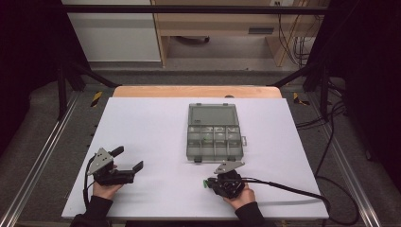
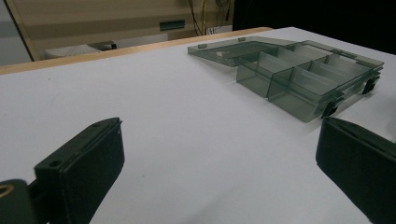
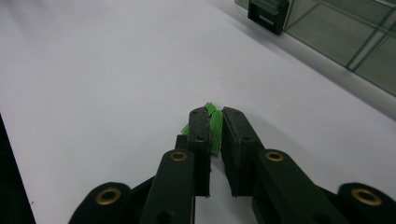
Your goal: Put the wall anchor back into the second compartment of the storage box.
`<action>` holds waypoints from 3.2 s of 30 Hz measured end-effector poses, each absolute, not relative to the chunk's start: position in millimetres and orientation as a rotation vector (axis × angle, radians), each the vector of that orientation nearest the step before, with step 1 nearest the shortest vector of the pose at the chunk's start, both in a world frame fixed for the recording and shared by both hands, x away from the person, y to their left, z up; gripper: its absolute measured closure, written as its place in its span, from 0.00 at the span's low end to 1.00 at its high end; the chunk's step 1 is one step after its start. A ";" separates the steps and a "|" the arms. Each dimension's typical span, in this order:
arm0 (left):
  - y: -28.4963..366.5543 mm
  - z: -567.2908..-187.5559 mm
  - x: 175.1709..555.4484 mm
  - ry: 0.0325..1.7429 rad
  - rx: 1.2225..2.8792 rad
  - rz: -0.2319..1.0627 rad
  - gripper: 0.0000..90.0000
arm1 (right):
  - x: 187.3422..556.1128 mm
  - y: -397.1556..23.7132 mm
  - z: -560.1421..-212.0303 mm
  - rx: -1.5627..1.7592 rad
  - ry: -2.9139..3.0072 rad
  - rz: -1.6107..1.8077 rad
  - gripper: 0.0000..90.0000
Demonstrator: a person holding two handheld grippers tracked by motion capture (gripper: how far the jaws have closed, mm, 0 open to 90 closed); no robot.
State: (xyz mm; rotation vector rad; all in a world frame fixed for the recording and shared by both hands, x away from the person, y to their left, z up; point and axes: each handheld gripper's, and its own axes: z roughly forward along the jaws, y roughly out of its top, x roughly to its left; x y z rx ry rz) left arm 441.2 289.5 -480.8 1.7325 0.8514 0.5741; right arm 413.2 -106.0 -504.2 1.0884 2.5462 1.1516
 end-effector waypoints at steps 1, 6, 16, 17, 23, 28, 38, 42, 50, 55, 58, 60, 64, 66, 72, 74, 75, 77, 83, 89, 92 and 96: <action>289.6 -480.8 441.2 0.851 1.733 0.574 0.01 | 413.2 -106.1 -504.0 1.091 2.547 1.150 0.92; 289.8 -480.7 441.2 0.851 1.732 0.574 0.01 | 413.9 -106.3 -504.1 1.090 2.549 1.150 0.93; 290.1 -480.8 441.3 0.851 1.731 0.574 0.01 | 413.6 -107.9 -500.2 1.097 2.540 1.158 0.94; 290.1 -480.8 441.3 0.851 1.731 0.574 0.01 | 413.5 -108.4 -499.0 1.095 2.535 1.161 0.94; 290.2 -480.8 441.4 0.851 1.731 0.574 0.01 | 412.7 -111.7 -490.9 1.092 2.502 1.196 0.94; 290.2 -480.9 441.4 0.852 1.732 0.574 0.01 | 412.8 -114.7 -483.8 1.088 2.470 1.231 0.94; 289.9 -481.0 441.4 0.851 1.733 0.575 0.01 | 414.7 -123.9 -466.4 1.083 2.398 1.282 0.94; 289.7 -481.0 441.4 0.852 1.733 0.576 0.01 | 416.8 -126.7 -460.8 1.089 2.371 1.295 0.94; 289.4 -481.4 441.8 0.852 1.734 0.577 0.01 | 426.5 -133.3 -446.7 1.102 2.302 1.324 0.94; 289.6 -481.3 441.7 0.852 1.734 0.577 0.01 | 432.4 -130.8 -434.2 1.077 2.272 1.336 0.94; 289.5 -481.4 441.8 0.852 1.735 0.577 0.01 | 436.1 -128.9 -429.0 1.073 2.256 1.343 0.94; 289.6 -481.3 441.7 0.852 1.734 0.577 0.01 | 438.7 -127.7 -426.0 1.070 2.245 1.346 0.94; 289.7 -481.3 441.7 0.852 1.734 0.577 0.01 | 445.9 -125.4 -419.8 1.069 2.221 1.366 0.94; 289.6 -481.3 441.7 0.852 1.734 0.577 0.01 | 450.0 -124.5 -416.7 1.070 2.209 1.374 0.94; 289.5 -481.5 441.8 0.851 1.734 0.577 0.01 | 463.6 -120.8 -410.1 1.085 2.178 1.383 0.94; 289.5 -481.5 441.9 0.852 1.735 0.576 0.01 | 467.9 -119.4 -409.1 1.090 2.174 1.372 0.94; 289.5 -481.5 441.9 0.851 1.735 0.577 0.01 | 470.0 -118.6 -408.8 1.092 2.171 1.367 0.94; 289.5 -481.5 441.9 0.851 1.736 0.577 0.01 | 474.4 -117.3 -408.7 1.098 2.168 1.354 0.94; 289.7 -481.4 441.8 0.852 1.736 0.578 0.01 | 487.6 -115.3 -410.9 1.126 2.171 1.320 0.94; 289.7 -481.5 441.9 0.851 1.736 0.577 0.01 | 500.0 -113.3 -414.5 1.156 2.169 1.285 0.94; 290.0 -481.5 442.0 0.852 1.735 0.576 0.01 | 506.3 -112.1 -416.4 1.164 2.172 1.268 0.94; 290.1 -481.7 442.2 0.852 1.736 0.575 0.01 | 514.7 -109.0 -419.2 1.177 2.180 1.235 0.94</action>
